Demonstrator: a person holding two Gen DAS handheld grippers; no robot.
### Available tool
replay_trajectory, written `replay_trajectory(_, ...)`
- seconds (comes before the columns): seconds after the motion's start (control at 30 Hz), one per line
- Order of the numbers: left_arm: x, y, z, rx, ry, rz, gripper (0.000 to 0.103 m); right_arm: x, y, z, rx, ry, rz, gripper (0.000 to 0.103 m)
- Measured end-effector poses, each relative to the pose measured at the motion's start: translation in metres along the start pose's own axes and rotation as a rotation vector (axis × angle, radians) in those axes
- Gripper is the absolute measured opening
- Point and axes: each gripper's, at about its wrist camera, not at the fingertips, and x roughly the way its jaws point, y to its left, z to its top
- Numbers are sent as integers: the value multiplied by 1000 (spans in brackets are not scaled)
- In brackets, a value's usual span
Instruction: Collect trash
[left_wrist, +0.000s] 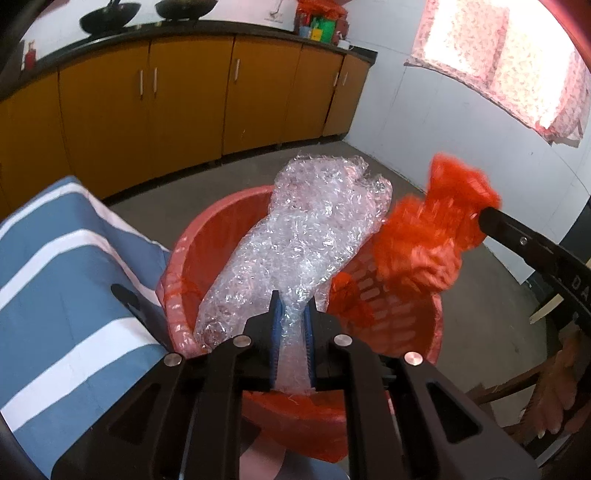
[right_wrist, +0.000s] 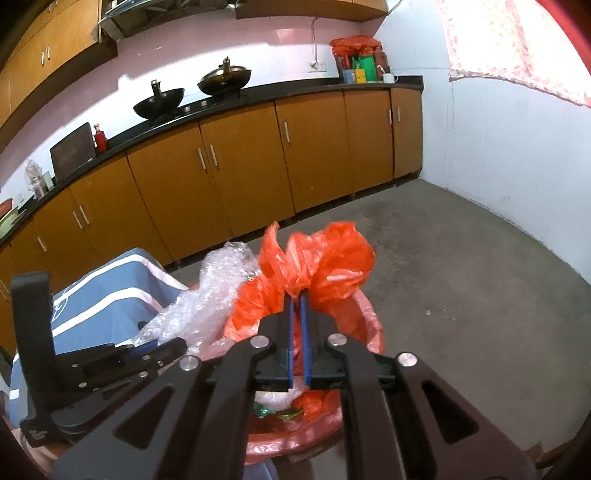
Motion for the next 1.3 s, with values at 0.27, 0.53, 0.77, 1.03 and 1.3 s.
replay_trajectory(0.27, 0, 5, -3, -17, 5, -5, 31, 0, -5, -4, 30, 9, 28, 16)
replay_trajectory(0.53, -18, 14, -7, -26, -25, 36, 32, -15, -6, -7, 39, -19, 20, 44)
replay_trajectory(0.77, -76, 34, -20, -57, -130, 126, 47, -53, 4, -13, 41, -87, 40, 73)
replay_trajectory(1.03, -159, 53, -48, -93, -267, 261, 60, -121, 34, -31, -27, -212, 24, 94)
replay_trajectory(1.3, -228, 63, -91, -143, -381, 370, 77, -163, 71, -56, -97, -250, 24, 99)
